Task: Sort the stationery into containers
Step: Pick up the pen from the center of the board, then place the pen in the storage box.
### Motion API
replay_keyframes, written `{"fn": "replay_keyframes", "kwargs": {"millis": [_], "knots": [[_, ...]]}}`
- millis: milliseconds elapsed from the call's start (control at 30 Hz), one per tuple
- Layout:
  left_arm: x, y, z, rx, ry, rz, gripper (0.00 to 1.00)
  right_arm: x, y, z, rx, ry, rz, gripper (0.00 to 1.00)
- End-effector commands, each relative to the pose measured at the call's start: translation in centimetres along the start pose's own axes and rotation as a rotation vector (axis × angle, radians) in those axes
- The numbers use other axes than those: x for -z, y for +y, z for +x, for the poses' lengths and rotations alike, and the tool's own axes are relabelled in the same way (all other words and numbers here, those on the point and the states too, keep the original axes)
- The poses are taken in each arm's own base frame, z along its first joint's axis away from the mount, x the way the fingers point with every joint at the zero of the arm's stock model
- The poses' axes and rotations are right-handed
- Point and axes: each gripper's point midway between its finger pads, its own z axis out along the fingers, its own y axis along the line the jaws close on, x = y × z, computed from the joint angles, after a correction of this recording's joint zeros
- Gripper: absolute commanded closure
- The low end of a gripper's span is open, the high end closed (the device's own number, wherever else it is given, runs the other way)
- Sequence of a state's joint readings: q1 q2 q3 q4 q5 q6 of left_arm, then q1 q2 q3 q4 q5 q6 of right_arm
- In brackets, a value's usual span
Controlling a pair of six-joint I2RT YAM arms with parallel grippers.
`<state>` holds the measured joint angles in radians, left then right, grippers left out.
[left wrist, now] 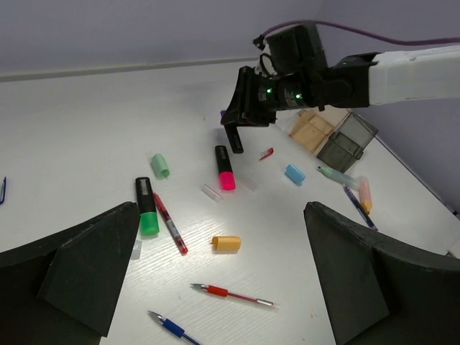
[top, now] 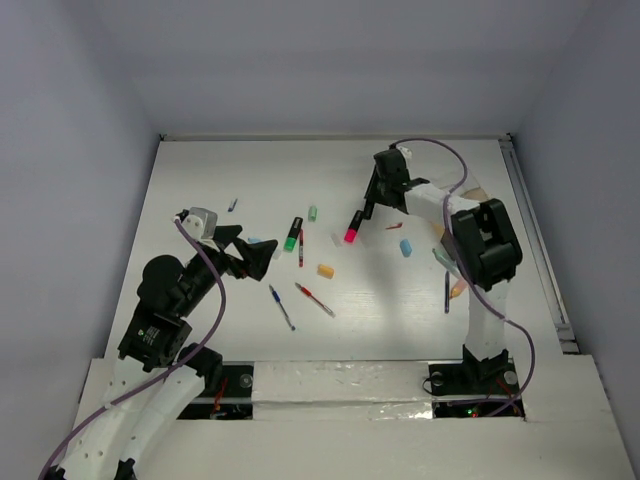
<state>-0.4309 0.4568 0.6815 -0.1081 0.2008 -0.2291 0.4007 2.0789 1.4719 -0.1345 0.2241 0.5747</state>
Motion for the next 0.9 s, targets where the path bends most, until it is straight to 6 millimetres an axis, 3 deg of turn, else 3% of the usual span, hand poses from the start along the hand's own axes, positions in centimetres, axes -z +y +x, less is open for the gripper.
{"fn": "replay_keyframes", "kwargs": {"millis": [0,100,133,200,333,533,667,867], "knots": [[-0.2,-1.2,-2.2,-0.021,-0.055,0.045,0.01,7.0,4.1,-10.1,-0.098,-0.309,-0.141,0.86],[-0.4,-1.3,-2.0,-0.019,-0.038,0.056,0.01,10.2,2.0,-13.1,-0.118,-0.425,-0.076,0.87],[-0.4,-1.4,-1.9,-0.019,-0.038,0.059,0.01,10.4,0.6,-12.9,-0.125,-0.434,-0.047,0.86],[-0.4,-1.4,-1.9,-0.019,-0.039,0.061,0.01,11.7,-2.8,-14.6,-0.178,-0.487,0.021,0.88],[-0.4,-1.5,-1.9,-0.020,-0.040,0.068,0.01,12.4,-8.1,-15.6,-0.226,-0.534,0.129,0.88],[-0.7,-1.6,-1.5,-0.019,-0.019,0.078,0.01,11.6,-13.9,-16.4,-0.277,-0.558,0.299,0.86],[-0.8,-1.6,-1.3,-0.018,-0.013,0.083,0.01,11.1,-16.3,-16.7,-0.310,-0.580,0.357,0.86],[-1.0,-1.6,-1.1,-0.020,-0.003,0.084,0.01,9.8,-17.5,-16.5,-0.315,-0.578,0.408,0.85]]}}
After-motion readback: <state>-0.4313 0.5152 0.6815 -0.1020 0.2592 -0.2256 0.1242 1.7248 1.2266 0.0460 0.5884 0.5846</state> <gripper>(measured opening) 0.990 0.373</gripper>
